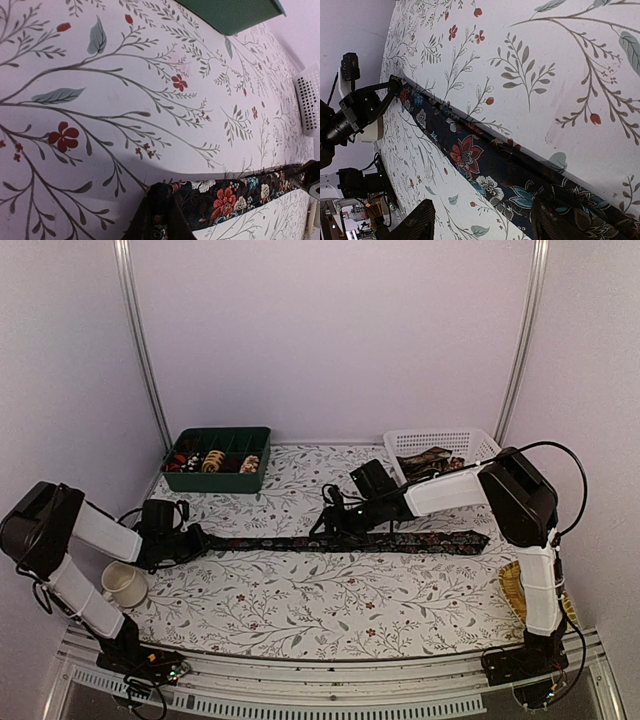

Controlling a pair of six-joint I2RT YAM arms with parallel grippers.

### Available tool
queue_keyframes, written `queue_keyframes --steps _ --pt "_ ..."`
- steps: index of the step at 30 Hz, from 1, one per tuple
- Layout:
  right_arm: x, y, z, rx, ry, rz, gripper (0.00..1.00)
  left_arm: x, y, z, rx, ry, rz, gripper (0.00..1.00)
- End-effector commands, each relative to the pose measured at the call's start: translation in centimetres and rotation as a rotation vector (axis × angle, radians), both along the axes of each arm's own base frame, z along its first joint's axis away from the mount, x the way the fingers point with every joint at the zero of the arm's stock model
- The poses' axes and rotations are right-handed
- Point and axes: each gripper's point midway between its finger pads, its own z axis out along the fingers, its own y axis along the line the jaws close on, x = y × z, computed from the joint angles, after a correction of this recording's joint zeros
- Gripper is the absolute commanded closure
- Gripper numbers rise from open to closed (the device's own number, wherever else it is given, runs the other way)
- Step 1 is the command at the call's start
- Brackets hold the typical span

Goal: Roll the ties
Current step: Adjust the tie at the center of the board.

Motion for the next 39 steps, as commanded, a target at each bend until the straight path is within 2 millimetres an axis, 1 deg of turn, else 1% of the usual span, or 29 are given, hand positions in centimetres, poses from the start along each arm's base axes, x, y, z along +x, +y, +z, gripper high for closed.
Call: queue_keyframes --steps 1,5,10,12,14,16,19,22,24,27,28,29,33,39 --pt "0.0 -0.7 -1.8 -0.055 -0.010 0.002 0.34 -1.1 0.4 -2.0 0.011 0.062 0.015 0.93" --pt "0.5 -0.8 -0.8 -0.065 -0.041 -0.004 0.34 -1.1 0.3 -1.8 0.001 0.043 0.015 0.99" --pt "0.8 -0.6 0.6 -0.054 -0.077 0.004 0.32 -0.9 0.5 -0.7 0.029 -0.021 0.014 0.99" --pt "1.0 -0.8 0.5 -0.067 -0.085 -0.001 0.30 -0.9 0.5 -0.4 0.042 -0.040 0.023 0.99" --pt "1.2 -1.7 -0.6 -0.100 -0.051 -0.016 0.30 -0.9 0.5 -0.4 0.053 -0.041 0.026 0.99" --pt "1.1 -2.9 -2.0 -0.123 -0.004 -0.045 0.30 -0.9 0.5 -0.6 0.071 -0.031 0.028 0.99" --pt "0.9 -4.8 -3.7 -0.152 0.038 -0.094 0.30 -1.0 0.2 -1.2 0.105 -0.015 0.033 0.99" --pt "0.8 -6.4 -4.6 -0.178 0.062 -0.133 0.30 -1.2 0.2 -1.8 0.132 -0.003 0.052 1.00" --pt "0.6 -7.4 -5.1 -0.195 0.075 -0.151 0.30 -1.3 0.2 -1.8 0.136 -0.007 0.059 1.00" --pt "0.9 -8.5 -5.0 -0.205 0.080 -0.176 0.30 -1.3 0.3 -1.3 0.144 -0.026 0.055 1.00" --pt "0.4 -9.2 -5.5 -0.221 0.092 -0.181 0.29 -1.3 0.3 -1.2 0.146 -0.030 0.052 1.00" --pt "0.3 -9.5 -5.4 -0.221 0.091 -0.185 0.29 -1.3 0.3 -1.0 0.148 -0.036 0.051 1.00" --pt "-0.1 -10.5 -4.2 -0.213 0.072 -0.181 0.28 -1.2 0.1 -1.0 0.155 -0.036 0.032 1.00" --pt "-0.2 -13.2 -3.6 -0.235 0.071 -0.212 0.27 -0.9 -0.1 -1.4 0.168 -0.014 0.013 1.00"
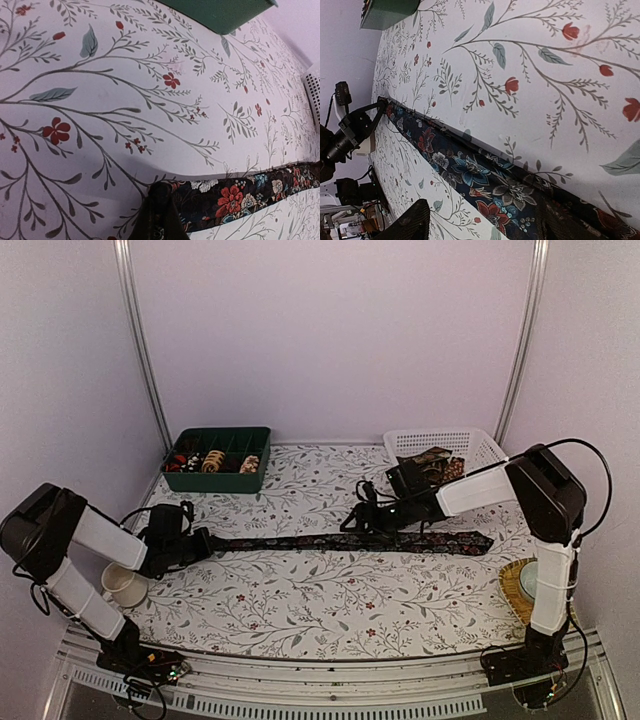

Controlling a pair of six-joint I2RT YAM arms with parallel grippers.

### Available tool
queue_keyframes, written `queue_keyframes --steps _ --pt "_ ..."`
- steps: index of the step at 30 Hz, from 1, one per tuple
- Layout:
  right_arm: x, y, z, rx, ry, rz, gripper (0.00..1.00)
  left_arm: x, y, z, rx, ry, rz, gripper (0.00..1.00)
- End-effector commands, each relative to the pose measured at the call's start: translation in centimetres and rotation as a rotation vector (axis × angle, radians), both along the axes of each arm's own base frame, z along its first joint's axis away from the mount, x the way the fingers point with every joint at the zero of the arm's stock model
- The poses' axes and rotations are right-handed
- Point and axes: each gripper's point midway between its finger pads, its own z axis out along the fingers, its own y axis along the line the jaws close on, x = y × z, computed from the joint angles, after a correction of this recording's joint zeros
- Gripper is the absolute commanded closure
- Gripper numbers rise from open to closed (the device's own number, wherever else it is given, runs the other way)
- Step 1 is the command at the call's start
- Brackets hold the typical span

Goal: Roll the ties
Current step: Adjust the tie at the center of the board.

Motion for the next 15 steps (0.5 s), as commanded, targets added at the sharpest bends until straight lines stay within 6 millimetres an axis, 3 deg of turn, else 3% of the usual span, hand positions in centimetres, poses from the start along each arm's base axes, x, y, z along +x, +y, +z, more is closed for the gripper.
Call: queue_keyframes --steps 1,8,15 --pt "-1.9 -5.9 -2.6 -0.184 0.105 -0.092 0.27 -0.5 0.5 -1.4 0.057 0.060 -0.003 1.00" --pt "-2.2 -8.3 -2.5 -0.194 0.111 -0.126 0.26 -0.4 0.4 -1.7 0.067 0.075 -0.008 1.00" --pt "-2.5 -8.7 -1.9 -0.179 0.112 -0.124 0.26 -0.1 0.5 -1.9 0.076 0.088 -0.005 1.00"
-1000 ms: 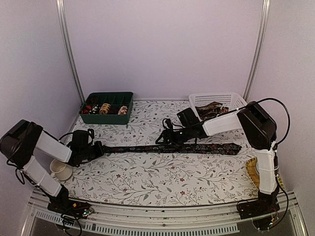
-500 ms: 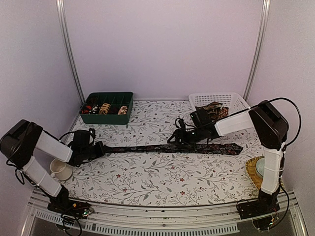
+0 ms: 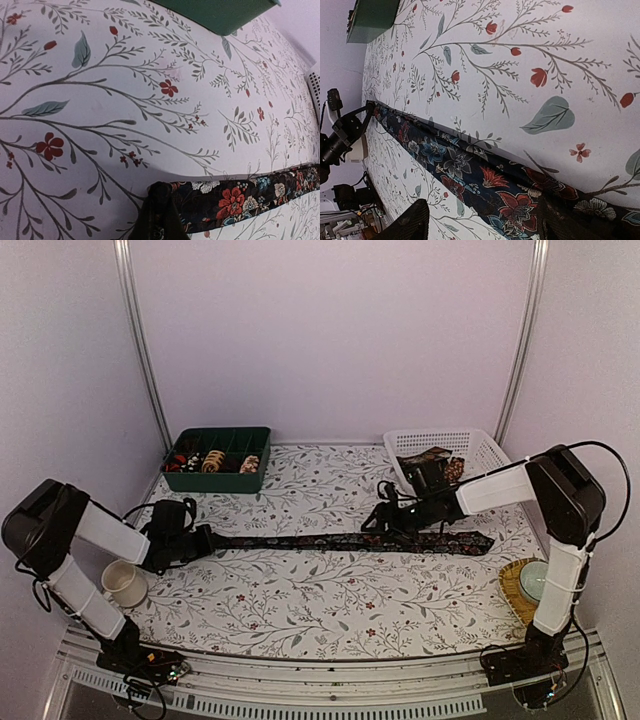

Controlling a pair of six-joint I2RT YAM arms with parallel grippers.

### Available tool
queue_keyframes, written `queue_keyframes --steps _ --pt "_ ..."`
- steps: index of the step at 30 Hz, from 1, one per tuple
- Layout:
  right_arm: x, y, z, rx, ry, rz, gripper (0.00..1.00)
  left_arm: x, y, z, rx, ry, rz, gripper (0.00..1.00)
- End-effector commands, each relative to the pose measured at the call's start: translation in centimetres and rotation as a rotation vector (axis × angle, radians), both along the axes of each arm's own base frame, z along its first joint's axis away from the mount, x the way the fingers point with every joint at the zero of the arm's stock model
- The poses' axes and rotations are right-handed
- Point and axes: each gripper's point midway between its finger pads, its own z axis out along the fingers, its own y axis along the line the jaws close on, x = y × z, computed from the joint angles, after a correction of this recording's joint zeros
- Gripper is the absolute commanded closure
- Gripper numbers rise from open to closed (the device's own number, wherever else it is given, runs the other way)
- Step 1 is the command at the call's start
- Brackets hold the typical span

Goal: Roll the ties
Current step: Adjust the tie at the center of the board.

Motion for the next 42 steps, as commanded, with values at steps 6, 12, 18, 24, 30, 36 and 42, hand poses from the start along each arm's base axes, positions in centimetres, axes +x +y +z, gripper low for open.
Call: queue_keyframes --steps 6,12,18,24,30,36,42 --pt "-1.4 -4.6 2.3 -0.081 0.015 -0.061 0.24 -0.9 0.6 -2.1 0.063 0.087 0.003 1.00" --pt "-0.7 -7.8 7.0 -0.067 -0.077 -0.120 0.23 -0.9 0.6 -2.4 0.077 0.103 0.005 1.00" --pt "0.0 -12.2 5.9 -0.150 -0.059 -0.230 0.21 -0.9 0.6 -2.4 0.085 0.105 0.005 1.00" --pt "-0.2 -14.3 1.8 -0.237 0.014 -0.299 0.19 -0.9 0.6 -2.2 0.081 0.094 0.008 1.00" --pt "-0.6 -16.6 -1.1 -0.354 0.044 -0.377 0.17 -1.1 0.7 -1.3 0.059 0.041 0.005 1.00" --pt "-1.4 -18.4 -3.3 -0.434 0.087 -0.423 0.15 -1.3 0.9 -0.7 0.015 0.007 0.002 1.00" --pt "-1.7 -19.8 -4.1 -0.464 0.103 -0.458 0.14 -1.2 1.2 0.0 -0.038 -0.025 0.005 1.00"
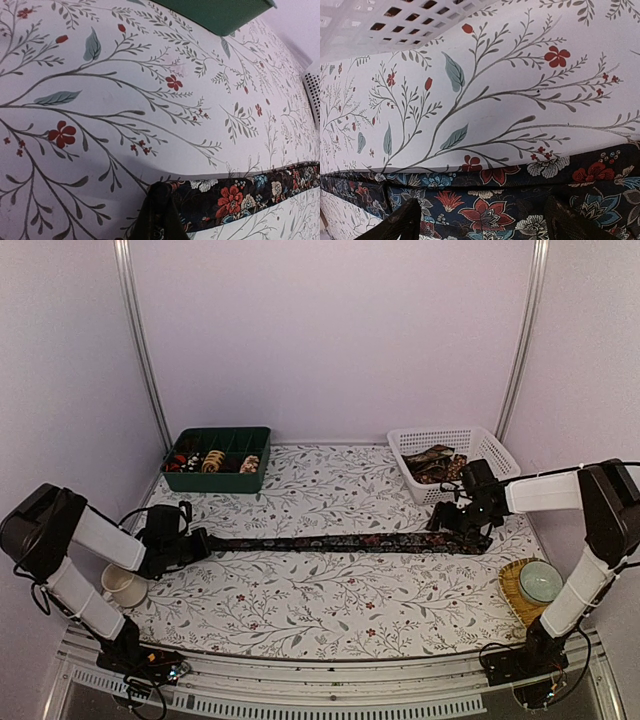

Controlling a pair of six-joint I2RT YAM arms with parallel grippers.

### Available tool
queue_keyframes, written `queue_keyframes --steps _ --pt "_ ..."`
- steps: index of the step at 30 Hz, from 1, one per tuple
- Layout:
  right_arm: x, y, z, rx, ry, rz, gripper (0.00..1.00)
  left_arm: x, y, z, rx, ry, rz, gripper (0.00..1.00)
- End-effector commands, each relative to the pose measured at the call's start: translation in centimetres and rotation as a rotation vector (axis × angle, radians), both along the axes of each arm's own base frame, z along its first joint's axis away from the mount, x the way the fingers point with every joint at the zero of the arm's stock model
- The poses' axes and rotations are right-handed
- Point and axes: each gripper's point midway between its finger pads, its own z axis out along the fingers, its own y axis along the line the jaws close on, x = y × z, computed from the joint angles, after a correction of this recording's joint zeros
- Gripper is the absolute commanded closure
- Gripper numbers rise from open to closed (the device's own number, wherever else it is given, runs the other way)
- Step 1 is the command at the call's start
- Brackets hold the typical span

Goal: Roll the ties
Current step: Adjust the tie at the center of the board.

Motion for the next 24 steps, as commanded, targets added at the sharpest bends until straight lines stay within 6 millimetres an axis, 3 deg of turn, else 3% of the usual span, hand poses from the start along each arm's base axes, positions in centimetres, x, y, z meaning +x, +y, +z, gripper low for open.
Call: queue_keyframes --steps 1,5,9,16,24 --pt "-1.7 -2.9 -3.4 -0.083 0.098 -0.076 0.14 -0.4 0.6 0.1 -0.032 -0.007 0.000 1.00" --pt "-1.8 -2.9 -2.2 -0.052 0.069 -0.087 0.13 -0.2 0.7 0.5 -0.051 -0.024 -0.001 1.00" --pt "-1.2 -1.8 1.5 0.015 -0.018 -0.056 0.13 -0.3 0.5 0.4 -0.070 -0.024 -0.010 1.00" --pt "-1.3 -2.1 5.3 0.016 -0.098 -0.054 0.13 -0.3 0.1 0.8 -0.114 -0.045 -0.024 1.00" --pt "-0.6 0.3 12.2 0.106 -0.252 0.039 0.14 -0.1 0.2 1.1 -0.121 -0.056 -0.024 1.00"
